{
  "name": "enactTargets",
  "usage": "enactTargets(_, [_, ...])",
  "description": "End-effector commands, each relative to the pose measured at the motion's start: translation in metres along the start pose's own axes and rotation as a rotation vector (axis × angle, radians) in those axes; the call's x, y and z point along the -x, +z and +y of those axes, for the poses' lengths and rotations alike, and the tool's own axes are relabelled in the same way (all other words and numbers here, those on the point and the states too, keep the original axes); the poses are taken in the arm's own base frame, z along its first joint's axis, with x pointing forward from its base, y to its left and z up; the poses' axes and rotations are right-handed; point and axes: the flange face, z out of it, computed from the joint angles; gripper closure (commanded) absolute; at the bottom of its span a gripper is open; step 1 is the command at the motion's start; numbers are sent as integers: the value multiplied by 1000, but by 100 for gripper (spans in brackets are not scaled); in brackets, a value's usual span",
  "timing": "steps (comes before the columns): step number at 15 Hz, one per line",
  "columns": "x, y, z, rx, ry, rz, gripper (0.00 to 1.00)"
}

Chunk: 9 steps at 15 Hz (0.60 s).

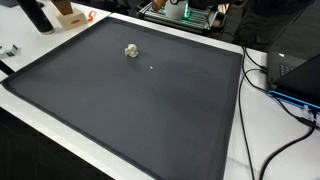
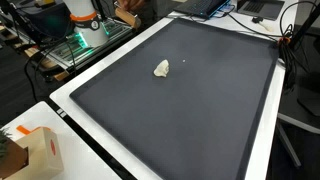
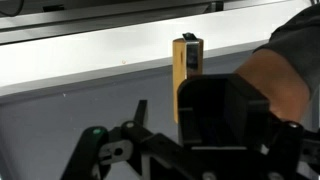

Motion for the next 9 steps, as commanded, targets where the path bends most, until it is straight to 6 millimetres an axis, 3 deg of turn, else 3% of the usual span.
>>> enactTargets(1, [0,0,0,0,0,-1,25])
enactTargets(2, [0,0,0,4,-1,-3,25])
enactTargets(9, [-1,-2,-2,17,-5,2,76])
